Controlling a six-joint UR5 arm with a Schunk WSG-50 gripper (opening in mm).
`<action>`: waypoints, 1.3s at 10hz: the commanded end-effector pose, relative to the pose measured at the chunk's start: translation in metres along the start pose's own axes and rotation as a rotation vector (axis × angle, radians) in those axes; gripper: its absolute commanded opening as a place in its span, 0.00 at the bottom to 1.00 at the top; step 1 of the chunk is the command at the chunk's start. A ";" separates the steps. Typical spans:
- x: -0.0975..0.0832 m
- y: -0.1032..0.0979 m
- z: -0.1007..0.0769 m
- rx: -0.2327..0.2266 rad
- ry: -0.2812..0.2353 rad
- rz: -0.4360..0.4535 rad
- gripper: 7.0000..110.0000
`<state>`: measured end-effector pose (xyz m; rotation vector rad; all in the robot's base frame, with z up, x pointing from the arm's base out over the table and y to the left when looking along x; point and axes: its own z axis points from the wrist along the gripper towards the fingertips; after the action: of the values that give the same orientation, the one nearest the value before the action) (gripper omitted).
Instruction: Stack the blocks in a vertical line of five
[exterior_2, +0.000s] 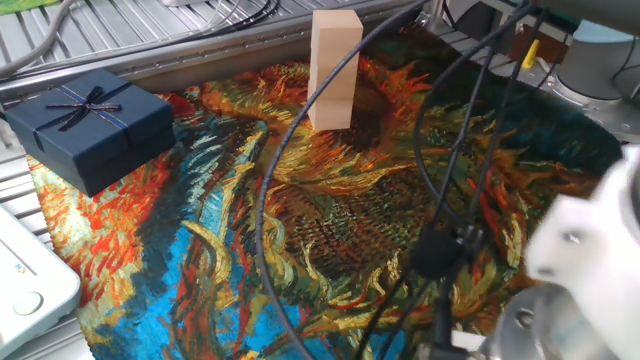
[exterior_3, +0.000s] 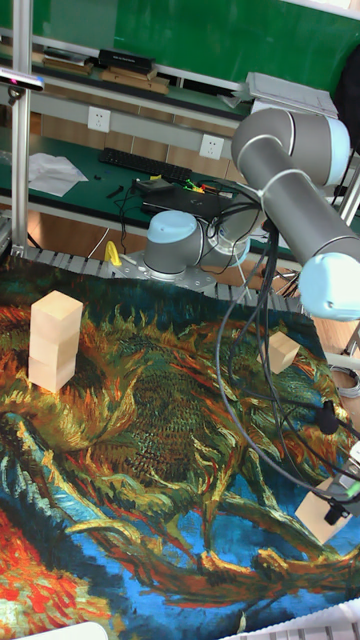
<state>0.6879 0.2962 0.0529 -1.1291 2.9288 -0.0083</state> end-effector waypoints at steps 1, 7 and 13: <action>-0.003 -0.009 -0.003 -0.004 -0.037 0.034 0.79; 0.015 -0.017 0.007 0.010 -0.036 0.023 0.79; 0.016 0.008 0.005 -0.057 -0.035 0.080 0.79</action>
<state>0.6739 0.2864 0.0465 -1.0330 2.9514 0.0581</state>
